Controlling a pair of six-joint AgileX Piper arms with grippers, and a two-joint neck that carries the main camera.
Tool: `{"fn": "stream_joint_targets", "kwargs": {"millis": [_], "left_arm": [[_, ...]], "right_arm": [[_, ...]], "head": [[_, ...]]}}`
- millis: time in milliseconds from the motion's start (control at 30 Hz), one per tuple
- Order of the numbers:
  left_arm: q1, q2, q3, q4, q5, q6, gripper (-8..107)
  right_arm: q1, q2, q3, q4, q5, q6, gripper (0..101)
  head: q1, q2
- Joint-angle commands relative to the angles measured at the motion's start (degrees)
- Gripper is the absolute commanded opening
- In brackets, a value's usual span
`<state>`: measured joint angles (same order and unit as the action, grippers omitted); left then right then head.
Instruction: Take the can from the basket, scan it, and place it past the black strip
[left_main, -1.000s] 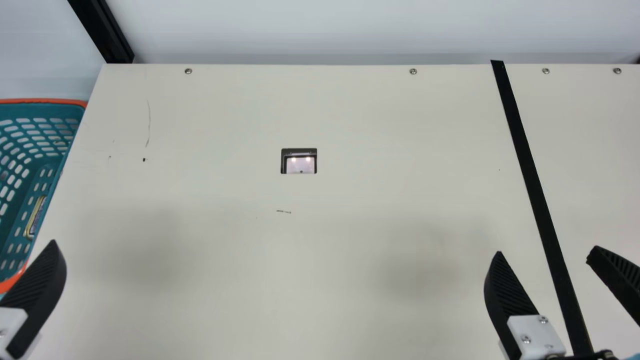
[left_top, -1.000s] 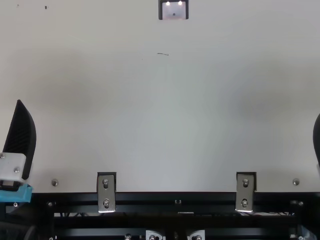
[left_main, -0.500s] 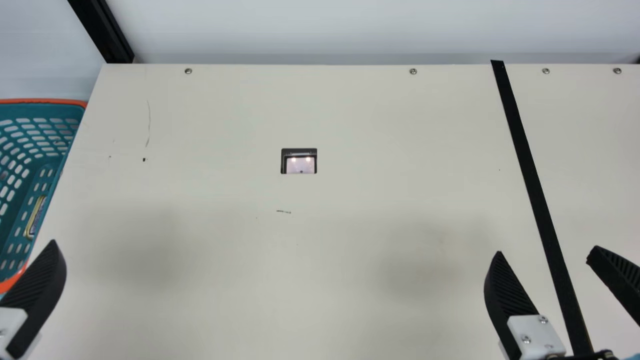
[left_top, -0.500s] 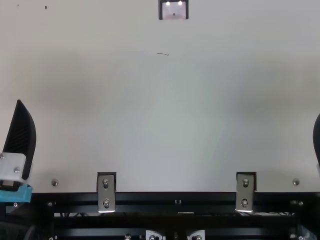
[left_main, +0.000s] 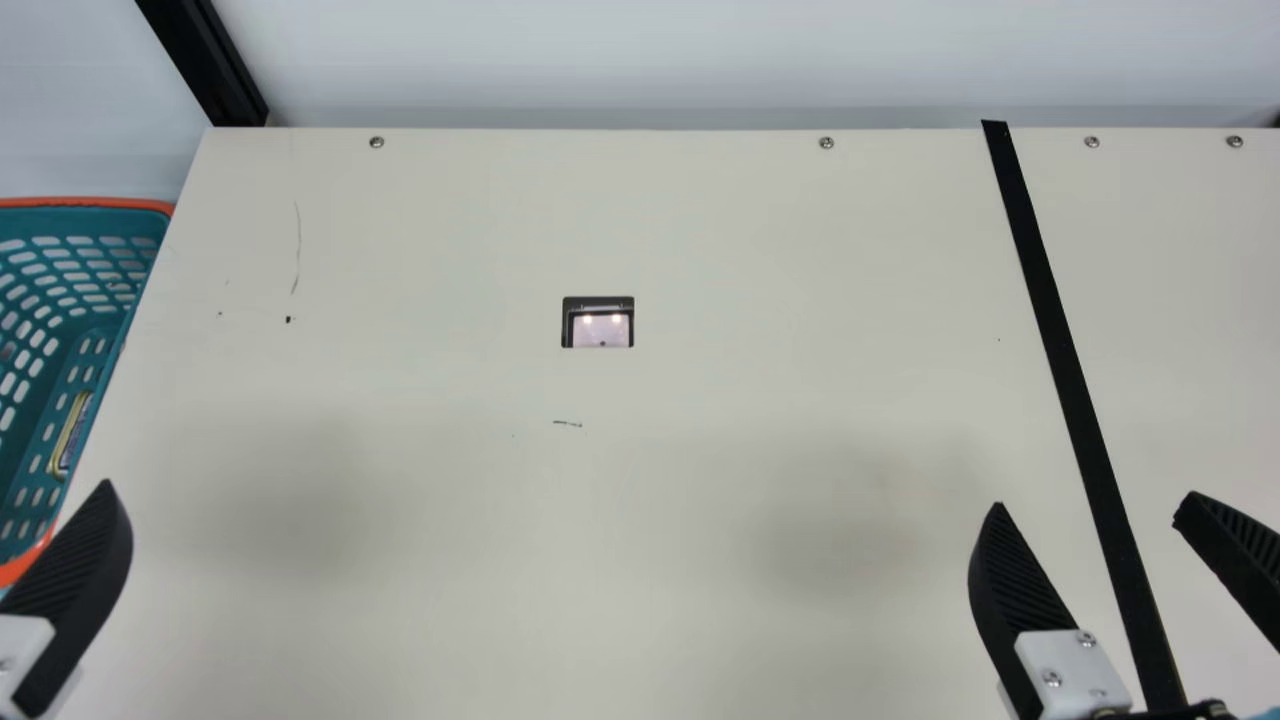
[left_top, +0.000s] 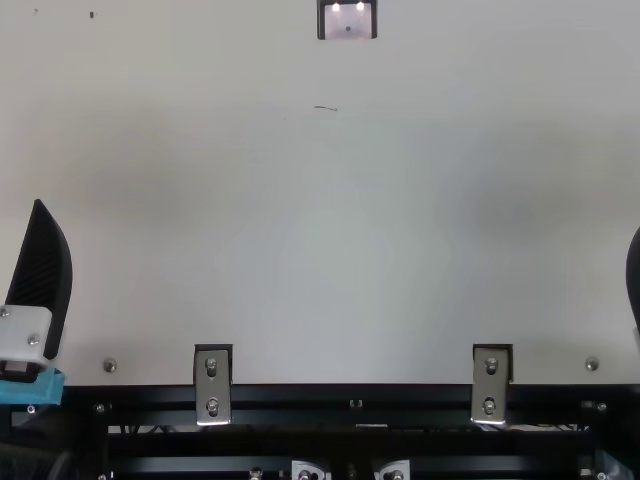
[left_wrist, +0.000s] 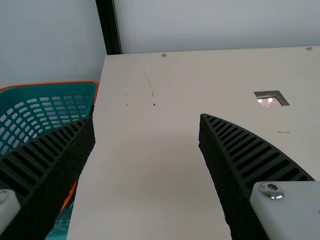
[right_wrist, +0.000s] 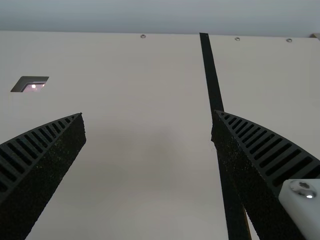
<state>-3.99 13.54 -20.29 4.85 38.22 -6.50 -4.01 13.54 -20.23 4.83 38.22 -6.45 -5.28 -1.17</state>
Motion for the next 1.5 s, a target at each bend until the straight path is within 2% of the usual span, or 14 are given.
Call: {"fn": "stream_joint_targets", "kwargs": {"millis": [0,1467], "left_arm": [[0.0,0.0,0.0,0.0,0.0,0.0,90],[0.0,0.0,0.0,0.0,0.0,0.0,90]], "right_arm": [[0.0,0.0,0.0,0.0,0.0,0.0,101],[0.0,0.0,0.0,0.0,0.0,0.0,101]], "head": [[-2.53,0.47],[-2.47,0.71]]}}
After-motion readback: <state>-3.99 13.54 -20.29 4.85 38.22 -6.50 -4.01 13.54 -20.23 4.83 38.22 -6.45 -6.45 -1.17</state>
